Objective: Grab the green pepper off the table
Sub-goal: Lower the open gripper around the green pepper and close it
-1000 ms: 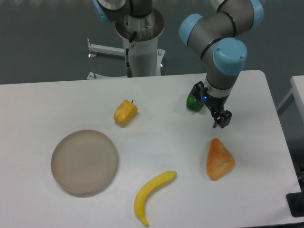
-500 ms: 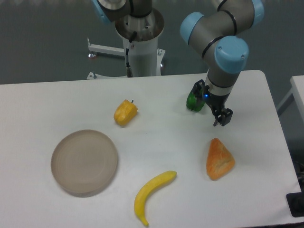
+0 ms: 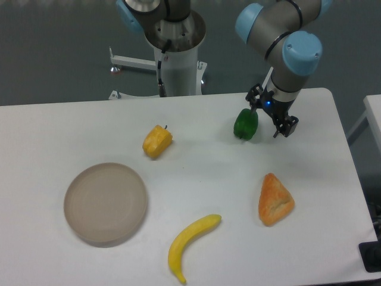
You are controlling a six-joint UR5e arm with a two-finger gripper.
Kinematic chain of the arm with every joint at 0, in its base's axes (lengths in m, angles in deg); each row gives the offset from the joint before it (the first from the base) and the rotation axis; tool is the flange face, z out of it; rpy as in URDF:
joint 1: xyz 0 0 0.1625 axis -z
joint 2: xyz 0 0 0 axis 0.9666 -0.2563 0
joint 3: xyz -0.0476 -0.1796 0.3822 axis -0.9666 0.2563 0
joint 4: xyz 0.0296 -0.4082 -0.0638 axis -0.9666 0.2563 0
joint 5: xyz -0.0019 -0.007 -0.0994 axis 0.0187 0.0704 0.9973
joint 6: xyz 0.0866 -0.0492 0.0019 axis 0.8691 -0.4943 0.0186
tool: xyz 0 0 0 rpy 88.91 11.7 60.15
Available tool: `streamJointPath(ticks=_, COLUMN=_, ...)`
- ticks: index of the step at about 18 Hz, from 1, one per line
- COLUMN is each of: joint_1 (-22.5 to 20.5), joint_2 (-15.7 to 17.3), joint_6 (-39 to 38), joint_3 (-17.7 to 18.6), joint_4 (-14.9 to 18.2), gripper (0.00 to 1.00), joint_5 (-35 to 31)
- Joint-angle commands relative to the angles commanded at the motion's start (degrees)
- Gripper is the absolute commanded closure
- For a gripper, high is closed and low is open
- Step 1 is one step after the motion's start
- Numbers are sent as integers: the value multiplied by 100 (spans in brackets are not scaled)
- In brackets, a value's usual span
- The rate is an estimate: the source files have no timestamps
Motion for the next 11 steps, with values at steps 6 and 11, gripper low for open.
streamJointPath(ticks=6, joint_1=26, joint_2=-18, joint_6=-932, joint_3=352, joint_4=0, gripper=0, joint_5=26)
streamJointPath(ticks=11, joint_1=26, joint_2=0, joint_6=-1012, joint_3=615, joint_4=-342, gripper=0, joint_5=18)
